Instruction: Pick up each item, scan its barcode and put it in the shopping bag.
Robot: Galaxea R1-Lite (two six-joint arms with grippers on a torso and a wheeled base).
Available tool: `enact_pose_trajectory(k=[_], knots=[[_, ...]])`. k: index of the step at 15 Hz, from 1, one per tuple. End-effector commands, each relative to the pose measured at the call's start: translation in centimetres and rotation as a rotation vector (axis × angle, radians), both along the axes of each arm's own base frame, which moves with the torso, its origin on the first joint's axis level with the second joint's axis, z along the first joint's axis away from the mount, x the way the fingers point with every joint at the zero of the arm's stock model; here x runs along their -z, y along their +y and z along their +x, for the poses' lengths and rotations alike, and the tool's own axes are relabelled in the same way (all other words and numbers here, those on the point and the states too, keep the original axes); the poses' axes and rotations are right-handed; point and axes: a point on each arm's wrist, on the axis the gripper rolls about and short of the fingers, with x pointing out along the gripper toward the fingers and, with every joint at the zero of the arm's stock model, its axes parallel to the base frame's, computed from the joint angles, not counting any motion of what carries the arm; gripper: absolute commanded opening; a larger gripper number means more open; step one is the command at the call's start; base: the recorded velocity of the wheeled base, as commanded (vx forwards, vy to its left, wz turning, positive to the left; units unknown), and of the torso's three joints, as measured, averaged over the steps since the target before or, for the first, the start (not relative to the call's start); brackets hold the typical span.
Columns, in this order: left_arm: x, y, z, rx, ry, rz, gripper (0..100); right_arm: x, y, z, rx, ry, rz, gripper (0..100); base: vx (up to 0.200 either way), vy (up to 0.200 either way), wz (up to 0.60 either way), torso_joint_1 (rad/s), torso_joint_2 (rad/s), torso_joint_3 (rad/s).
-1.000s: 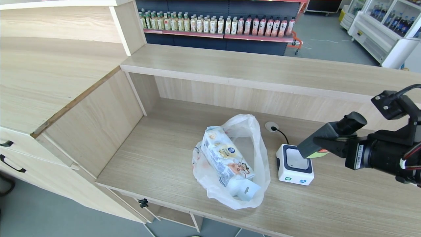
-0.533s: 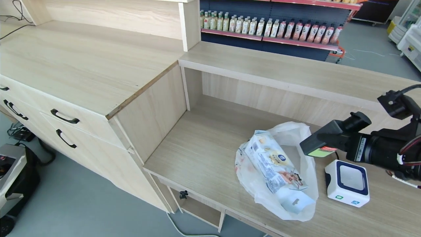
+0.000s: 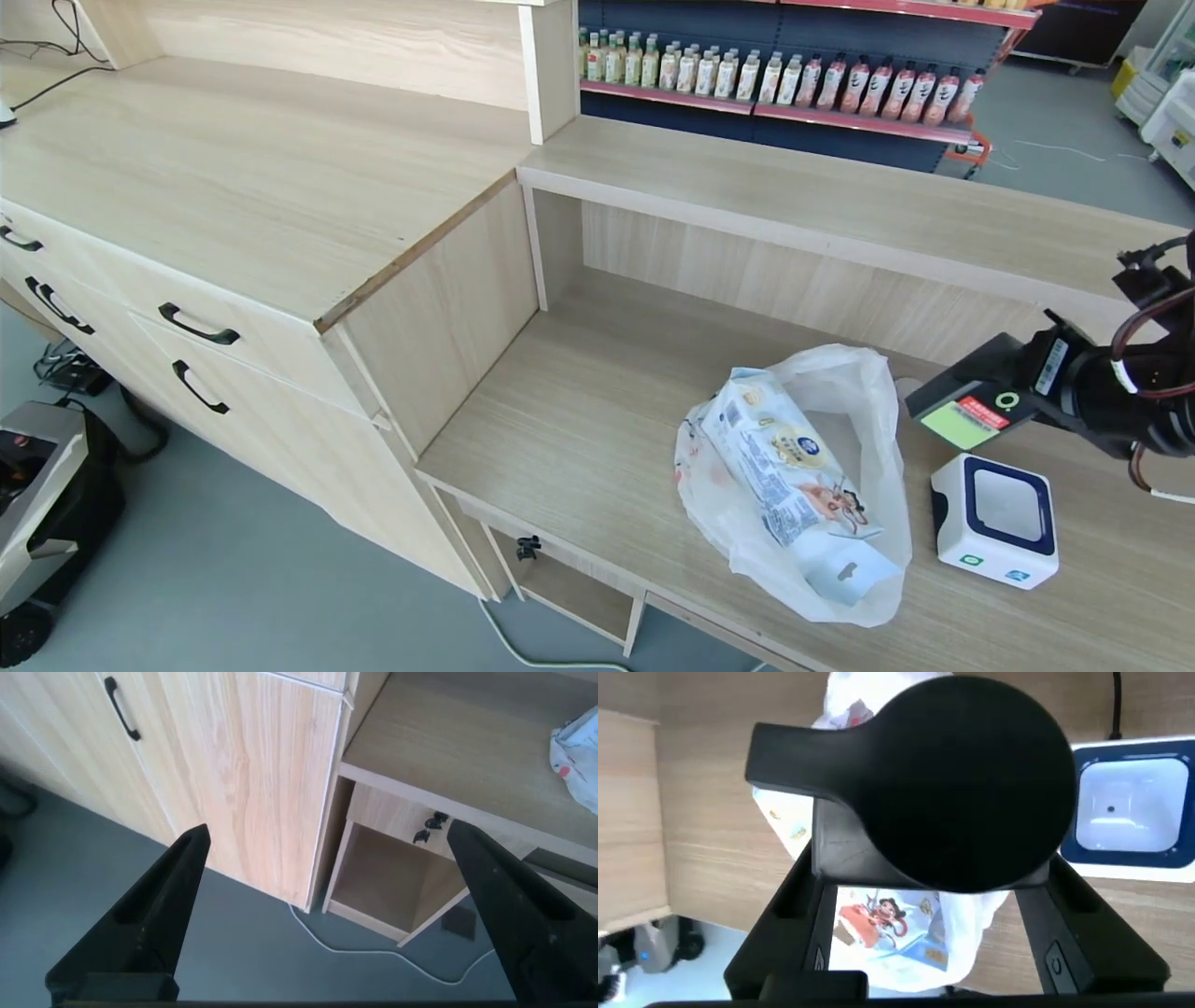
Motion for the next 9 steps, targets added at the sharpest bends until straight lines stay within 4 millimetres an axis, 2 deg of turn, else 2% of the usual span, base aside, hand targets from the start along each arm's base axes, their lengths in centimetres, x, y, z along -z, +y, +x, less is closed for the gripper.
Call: enact_pose_trajectory(k=[1,6,7,9], knots=[[0.0,0.0,0.0,0.001,0.0,-0.001,100,0.4,-0.2,1.6,0.029,0.05,0.044,0,0.0,0.0,0.0,0.0,0.0,0.0],[0.0,0.0,0.0,0.0,0.0,-0.001,100,2.7,-0.2,3.5,0.149,0.165,0.209,0,0.0,0.0,0.0,0.0,0.0,0.0],[0.0,0.0,0.0,0.0,0.0,-0.001,100,2.7,-0.2,3.5,0.149,0.165,0.209,0,0.0,0.0,0.0,0.0,0.0,0.0],[0.0,0.0,0.0,0.0,0.0,-0.001,100,2.4,-0.8,4.8,0.225,0.169,0.325,0,0.0,0.0,0.0,0.0,0.0,0.0]])
